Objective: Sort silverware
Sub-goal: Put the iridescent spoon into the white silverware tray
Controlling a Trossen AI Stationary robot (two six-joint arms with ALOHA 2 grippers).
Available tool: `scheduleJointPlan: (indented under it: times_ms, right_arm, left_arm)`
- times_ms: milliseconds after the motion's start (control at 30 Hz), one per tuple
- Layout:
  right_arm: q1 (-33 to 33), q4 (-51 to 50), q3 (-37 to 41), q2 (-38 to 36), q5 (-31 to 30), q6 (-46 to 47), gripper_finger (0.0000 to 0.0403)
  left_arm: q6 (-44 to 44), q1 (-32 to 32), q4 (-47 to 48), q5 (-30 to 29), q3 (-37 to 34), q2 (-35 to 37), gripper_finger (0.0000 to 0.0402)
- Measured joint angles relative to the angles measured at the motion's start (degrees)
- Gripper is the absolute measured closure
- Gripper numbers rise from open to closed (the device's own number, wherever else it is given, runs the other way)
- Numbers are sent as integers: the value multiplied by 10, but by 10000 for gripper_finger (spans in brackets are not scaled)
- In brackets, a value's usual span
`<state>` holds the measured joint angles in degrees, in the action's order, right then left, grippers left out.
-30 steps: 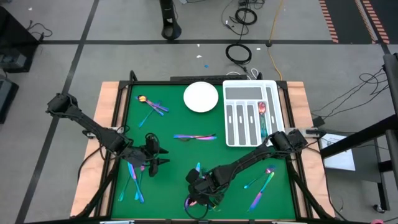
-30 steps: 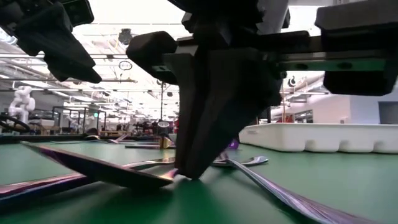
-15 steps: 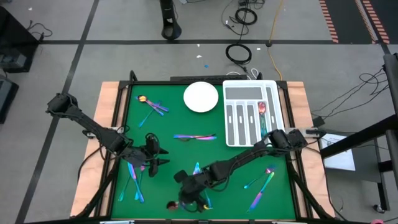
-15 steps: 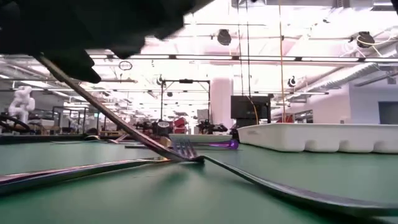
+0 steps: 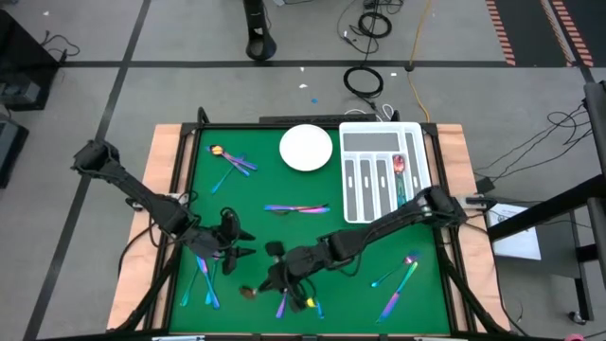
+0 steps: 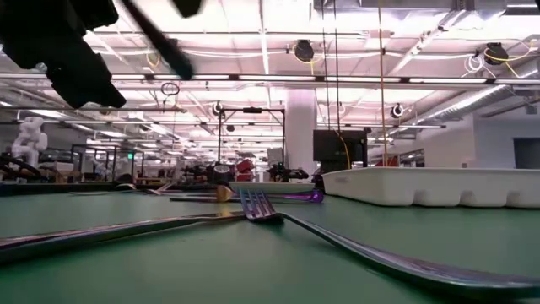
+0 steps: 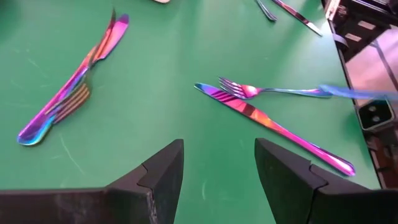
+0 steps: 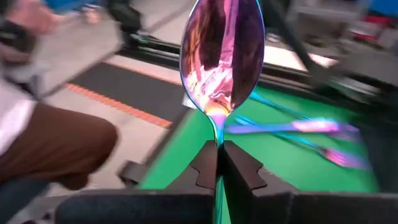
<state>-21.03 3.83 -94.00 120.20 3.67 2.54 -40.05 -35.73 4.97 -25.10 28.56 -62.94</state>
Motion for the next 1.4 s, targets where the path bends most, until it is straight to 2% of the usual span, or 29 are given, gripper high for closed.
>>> scheduleJointPlan:
  times_ms: [133, 367, 500, 567, 667, 800, 1033, 1167, 1400]
  right_arm:
    - [4, -7, 101, -94, -84, 33, 403]
    - [10, -7, 302, -288, -290, 158, 403]
    - [30, -74, 367, -381, -396, 270, 403]
    - [46, -126, 381, -412, -422, 319, 403]
    - [77, -187, 385, -446, -424, 377, 403]
    - [128, -253, 374, -468, -412, 409, 403]
    - [248, -347, 361, -472, -302, 443, 403]
    - [302, -438, 360, -472, -290, 463, 403]
    - [350, -617, 360, -456, -314, 550, 403]
  left_arm:
    - [-10, -15, 0, 0, 0, 0, 203]
    - [-16, -27, -2, -2, 0, 0, 203]
    - [-16, -25, -3, -7, 0, 0, 203]
    - [-16, -22, -3, -9, 0, 0, 203]
    - [-14, -19, -2, -10, 0, 0, 203]
    - [1, -17, -3, -30, 0, 0, 203]
    - [20, -17, -5, -43, 0, 0, 203]
    - [20, -17, -6, -47, 0, 0, 203]
    - [20, -17, -6, -47, 0, 0, 203]
